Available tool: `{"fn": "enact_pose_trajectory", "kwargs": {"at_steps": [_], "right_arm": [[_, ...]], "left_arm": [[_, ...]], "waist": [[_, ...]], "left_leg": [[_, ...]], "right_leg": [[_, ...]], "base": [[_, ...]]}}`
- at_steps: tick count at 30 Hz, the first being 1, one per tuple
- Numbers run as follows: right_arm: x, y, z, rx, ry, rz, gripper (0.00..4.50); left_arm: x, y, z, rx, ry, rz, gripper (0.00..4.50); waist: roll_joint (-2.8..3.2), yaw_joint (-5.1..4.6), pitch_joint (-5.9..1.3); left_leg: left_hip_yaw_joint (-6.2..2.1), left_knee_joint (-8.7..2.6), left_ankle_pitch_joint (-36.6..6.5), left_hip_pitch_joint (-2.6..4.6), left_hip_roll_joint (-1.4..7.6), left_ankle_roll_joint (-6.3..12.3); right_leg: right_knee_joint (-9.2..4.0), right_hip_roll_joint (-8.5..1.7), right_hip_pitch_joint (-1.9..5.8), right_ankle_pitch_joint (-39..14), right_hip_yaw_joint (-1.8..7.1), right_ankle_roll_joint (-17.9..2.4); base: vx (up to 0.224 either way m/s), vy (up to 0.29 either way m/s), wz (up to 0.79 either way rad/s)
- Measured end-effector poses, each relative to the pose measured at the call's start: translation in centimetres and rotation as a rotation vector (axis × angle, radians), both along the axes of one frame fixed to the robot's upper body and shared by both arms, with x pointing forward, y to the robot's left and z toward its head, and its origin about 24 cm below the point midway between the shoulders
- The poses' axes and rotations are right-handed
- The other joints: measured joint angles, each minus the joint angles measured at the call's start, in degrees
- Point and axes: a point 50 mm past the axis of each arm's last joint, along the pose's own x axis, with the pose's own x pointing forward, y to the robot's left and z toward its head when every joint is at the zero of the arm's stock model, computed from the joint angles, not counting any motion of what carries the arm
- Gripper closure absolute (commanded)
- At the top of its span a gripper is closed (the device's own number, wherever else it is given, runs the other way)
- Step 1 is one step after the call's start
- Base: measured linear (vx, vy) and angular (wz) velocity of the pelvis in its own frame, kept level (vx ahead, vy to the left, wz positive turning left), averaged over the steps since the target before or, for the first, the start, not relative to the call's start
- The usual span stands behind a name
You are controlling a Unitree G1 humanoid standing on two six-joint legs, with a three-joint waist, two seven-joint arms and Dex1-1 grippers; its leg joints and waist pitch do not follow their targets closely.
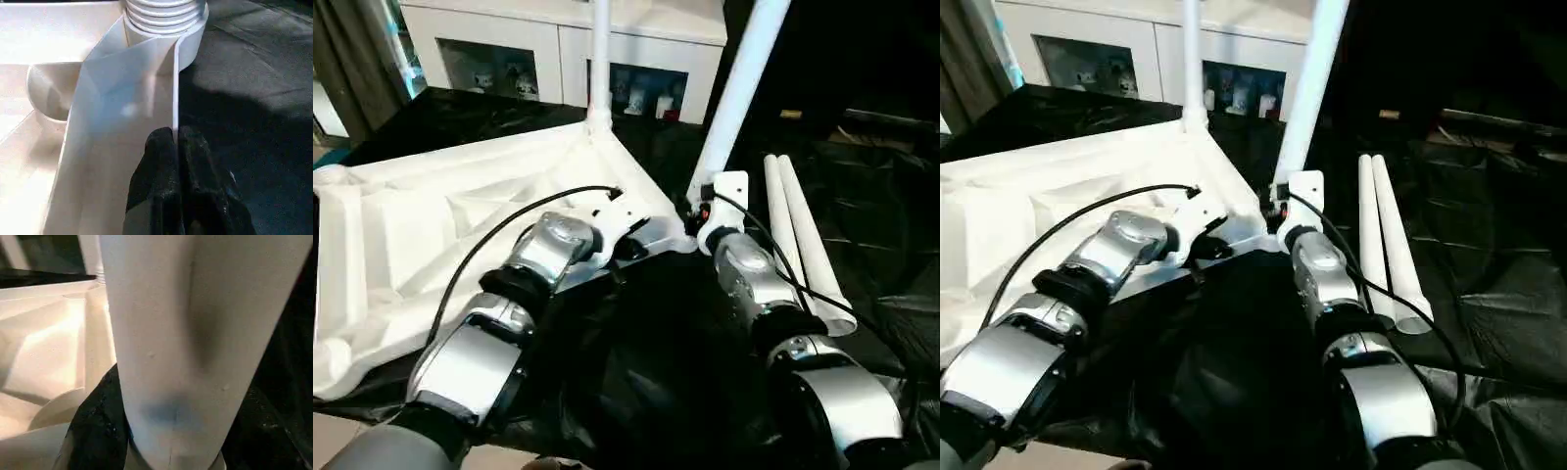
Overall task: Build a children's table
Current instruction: Rotate leg to tighten
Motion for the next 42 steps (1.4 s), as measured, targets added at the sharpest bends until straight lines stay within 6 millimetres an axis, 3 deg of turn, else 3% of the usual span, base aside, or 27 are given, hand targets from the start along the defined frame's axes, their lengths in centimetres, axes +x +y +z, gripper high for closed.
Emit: {"fn": "enact_pose_trajectory", "kwargs": {"at_steps": [13,14,15,22,36,38,40,42], "right_arm": [[0.2,0.8,0.1,-0.003,0.021,-0.033,2.59],[0.2,0.8,0.1,0.008,0.023,-0.036,2.03],[0.2,0.8,0.1,0.015,0.024,-0.037,1.89],[0.1,1.5,-0.2,0.06,0.046,-0.008,1.42],[0.0,1.8,0.0,0.111,0.027,0.057,0.16],[0.0,2.0,0.1,0.108,0.023,0.065,0.57],[0.1,1.8,0.1,0.106,0.022,0.063,0.48],[0.1,1.7,0.1,0.099,0.021,0.072,0.75]], "left_arm": [[0.1,0.2,-0.2,0.002,0.003,0.028,4.5],[0.1,0.2,-0.2,0.002,0.003,0.029,4.5],[0.1,0.2,-0.2,0.002,0.002,0.029,4.5],[0.3,0.8,-0.1,0.003,-0.007,0.059,4.5],[0.5,1.3,0.2,0.001,-0.024,0.054,4.5],[0.5,1.3,0.2,0.001,-0.025,0.052,4.5],[0.5,1.4,0.3,0.002,-0.026,0.052,4.5],[0.5,1.5,0.3,0.001,-0.027,0.049,4.5]], "waist": [[0.0,-0.24,0.0],[0.0,-0.24,0.0],[0.0,-0.24,0.0],[0.04,-1.19,0.02],[0.17,-1.56,0.11],[0.18,-1.56,0.12],[0.19,-1.56,0.12],[0.19,-1.54,0.13]], "left_leg": [[0.0,0.06,-0.01,0.09,0.0,-0.08],[0.0,0.06,-0.01,0.09,0.0,-0.08],[0.0,0.06,-0.01,0.09,0.0,-0.08],[0.0,0.06,0.0,0.08,0.02,-0.08],[0.01,0.08,0.01,-0.21,0.04,-0.07],[0.01,0.09,0.02,-0.22,0.05,-0.07],[0.02,0.09,0.02,-0.24,0.05,-0.07],[0.02,0.09,0.03,-0.25,0.05,-0.04]], "right_leg": [[0.02,0.0,0.08,0.04,0.05,0.05],[0.03,0.0,0.08,0.04,0.05,0.05],[0.02,0.0,0.08,0.04,0.05,0.06],[0.01,0.0,-0.01,0.12,0.06,0.13],[0.11,0.02,-0.32,0.14,0.05,0.13],[0.11,0.02,-0.33,0.14,0.05,0.13],[0.1,0.02,-0.35,0.14,0.05,0.13],[0.1,0.02,-0.36,0.14,0.04,0.13]], "base": [[0.0,0.0,0.0],[0.0,0.0,0.0],[0.0,0.0,0.0],[0.0,0.0,0.0],[0.0,0.0,0.0],[0.0,0.0,0.0],[0.0,0.0,0.0],[0.0,0.0,0.0]]}}
